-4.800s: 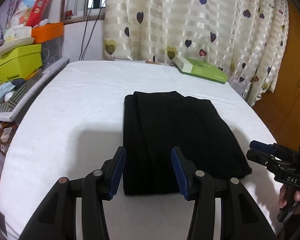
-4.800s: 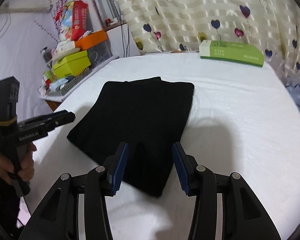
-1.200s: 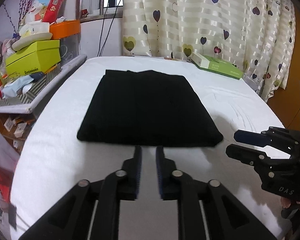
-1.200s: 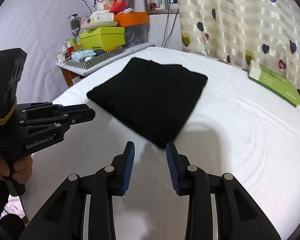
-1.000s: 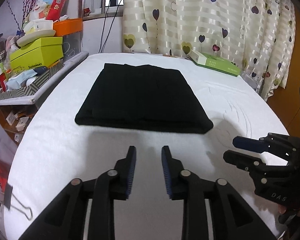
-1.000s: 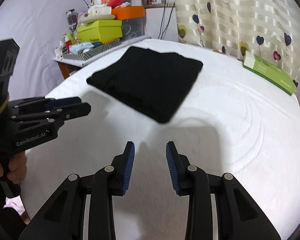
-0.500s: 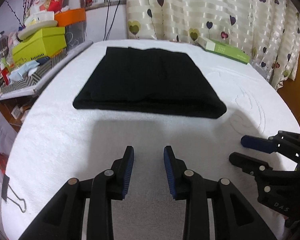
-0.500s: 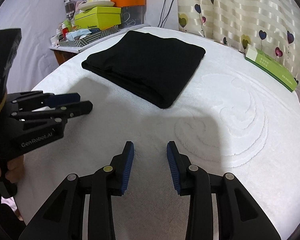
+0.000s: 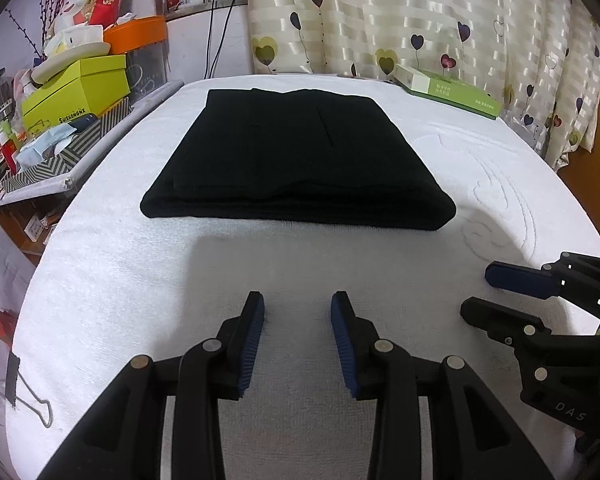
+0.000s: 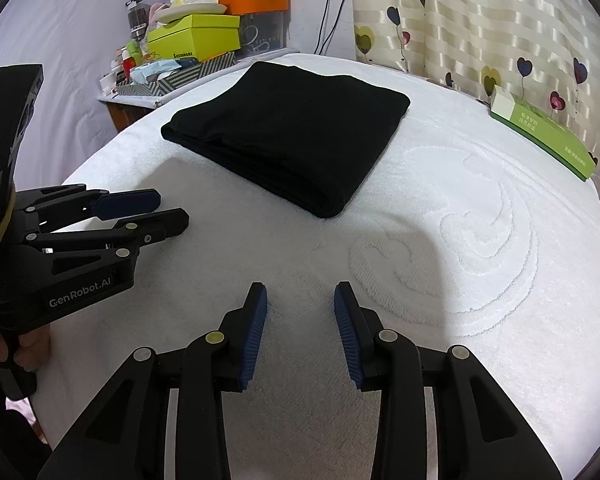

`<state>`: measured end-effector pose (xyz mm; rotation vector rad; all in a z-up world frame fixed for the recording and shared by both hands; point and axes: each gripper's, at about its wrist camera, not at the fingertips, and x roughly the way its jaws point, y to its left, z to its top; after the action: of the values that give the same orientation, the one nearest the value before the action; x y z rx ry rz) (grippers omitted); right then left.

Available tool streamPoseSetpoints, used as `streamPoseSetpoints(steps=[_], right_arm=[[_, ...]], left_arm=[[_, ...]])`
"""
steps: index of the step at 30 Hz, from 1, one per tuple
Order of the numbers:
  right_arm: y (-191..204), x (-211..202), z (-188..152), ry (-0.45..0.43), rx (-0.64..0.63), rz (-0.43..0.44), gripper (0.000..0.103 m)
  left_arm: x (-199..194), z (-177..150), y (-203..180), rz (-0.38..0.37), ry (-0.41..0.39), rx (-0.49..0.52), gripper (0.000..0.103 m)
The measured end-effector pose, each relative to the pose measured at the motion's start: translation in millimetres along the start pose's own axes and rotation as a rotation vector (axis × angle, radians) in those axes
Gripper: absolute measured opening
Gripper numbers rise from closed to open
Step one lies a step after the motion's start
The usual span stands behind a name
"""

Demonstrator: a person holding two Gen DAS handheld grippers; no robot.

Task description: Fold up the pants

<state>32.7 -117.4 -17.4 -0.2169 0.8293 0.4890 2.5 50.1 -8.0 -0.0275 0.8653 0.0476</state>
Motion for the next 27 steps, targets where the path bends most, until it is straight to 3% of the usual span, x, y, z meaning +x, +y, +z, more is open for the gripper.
streamPoseSetpoints(steps=[27], right_arm=[[1.7,0.8,0.2,0.0,-0.008,-0.01,0.037]], left_arm=[[1.7,0.3,1.5,-0.002,0.0,-0.001,0.038]])
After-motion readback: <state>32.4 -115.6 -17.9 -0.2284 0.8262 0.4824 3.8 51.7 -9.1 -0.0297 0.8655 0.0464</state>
